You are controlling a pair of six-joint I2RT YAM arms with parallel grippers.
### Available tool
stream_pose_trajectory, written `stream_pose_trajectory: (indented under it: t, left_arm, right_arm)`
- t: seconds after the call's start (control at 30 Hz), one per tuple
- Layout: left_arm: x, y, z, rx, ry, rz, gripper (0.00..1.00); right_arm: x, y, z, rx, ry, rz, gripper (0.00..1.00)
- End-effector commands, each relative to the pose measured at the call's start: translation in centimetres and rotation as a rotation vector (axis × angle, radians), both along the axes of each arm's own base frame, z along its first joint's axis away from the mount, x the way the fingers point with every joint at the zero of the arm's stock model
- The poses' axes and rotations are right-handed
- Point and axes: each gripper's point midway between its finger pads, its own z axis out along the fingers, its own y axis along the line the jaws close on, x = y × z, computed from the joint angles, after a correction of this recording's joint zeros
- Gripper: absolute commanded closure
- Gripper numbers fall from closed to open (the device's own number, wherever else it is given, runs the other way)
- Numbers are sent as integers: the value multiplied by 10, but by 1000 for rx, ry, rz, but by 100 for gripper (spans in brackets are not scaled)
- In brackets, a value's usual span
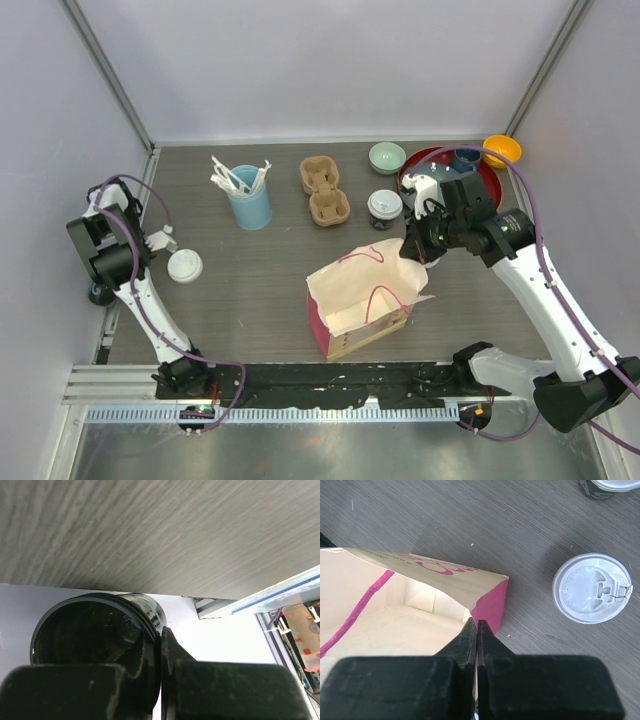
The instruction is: Pack the takeout coffee
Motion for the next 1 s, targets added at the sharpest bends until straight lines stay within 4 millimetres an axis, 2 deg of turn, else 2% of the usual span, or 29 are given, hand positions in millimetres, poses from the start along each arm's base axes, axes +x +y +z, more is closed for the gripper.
stream_pose_trajectory:
  t: [0.0, 0.07, 0.13, 0.23, 0.33, 0.37, 0.4, 0.43, 0.47, 0.5, 0.53, 0.57, 0.6, 0.63, 0.73, 0.8, 0.83, 0.87, 0.93, 0.97]
  left_arm:
    - [7, 11, 19, 47, -26, -20, 100]
    - [15, 5, 28, 28, -80, -13, 100]
    - [22, -1, 48, 18, -156, -5, 100]
    - [45, -24, 78, -44, -330, 4, 100]
    - [81, -50, 109, -118, -578, 57, 100]
    - [98, -52, 118, -124, -668, 68, 100]
    - [110, -68, 127, -164, -753, 145, 100]
    - [118, -74, 131, -181, -797, 174, 100]
    - [136, -78, 136, -189, -882, 216, 100]
    - [146, -84, 139, -213, -938, 263, 100]
    - [152, -97, 138, -233, -973, 370, 100]
    - [177, -94, 147, -226, -1090, 396, 100]
    - [186, -96, 148, -234, -1128, 432, 100]
    - [195, -112, 143, -280, -1140, 490, 100]
    - [229, -130, 146, -331, -1216, 531, 100]
    - [248, -137, 129, -331, -1213, 571, 100]
    - [258, -135, 130, -308, -1235, 576, 100]
    - [266, -143, 110, -300, -1198, 581, 100]
    - [276, -144, 102, -278, -1207, 573, 100]
    - [278, -148, 91, -272, -1187, 558, 100]
  right_arm:
    - [-8, -7, -12, -38, 35, -1, 99]
    - [-8, -7, -13, -41, 39, -2, 99]
    - [-6, -6, -13, -42, 43, 1, 99]
    - [-4, -5, -13, -45, 46, 1, 99]
    - [-1, -5, -14, -51, 54, -3, 99]
    - [-1, -6, -14, -54, 55, -4, 99]
    - [-1, -6, -14, -55, 60, -5, 99]
    - [0, -6, -15, -57, 62, -6, 99]
    - [-1, -5, -15, -57, 64, -4, 99]
    - [0, -5, -15, -56, 65, -5, 99]
    - [0, -5, -15, -56, 65, -7, 99]
    - [0, -5, -16, -57, 66, -5, 99]
    - [0, -5, -15, -57, 66, -5, 99]
    - [0, -5, -16, -59, 68, -7, 99]
    - [0, -5, -16, -58, 71, -8, 99]
    - [-1, -5, -15, -56, 72, -8, 99]
    - [-1, -5, -15, -56, 74, -7, 99]
    - [-1, -5, -15, -55, 71, -5, 99]
    - [-2, -5, -13, -51, 61, -6, 99]
    - [-3, -5, -14, -50, 58, -3, 99]
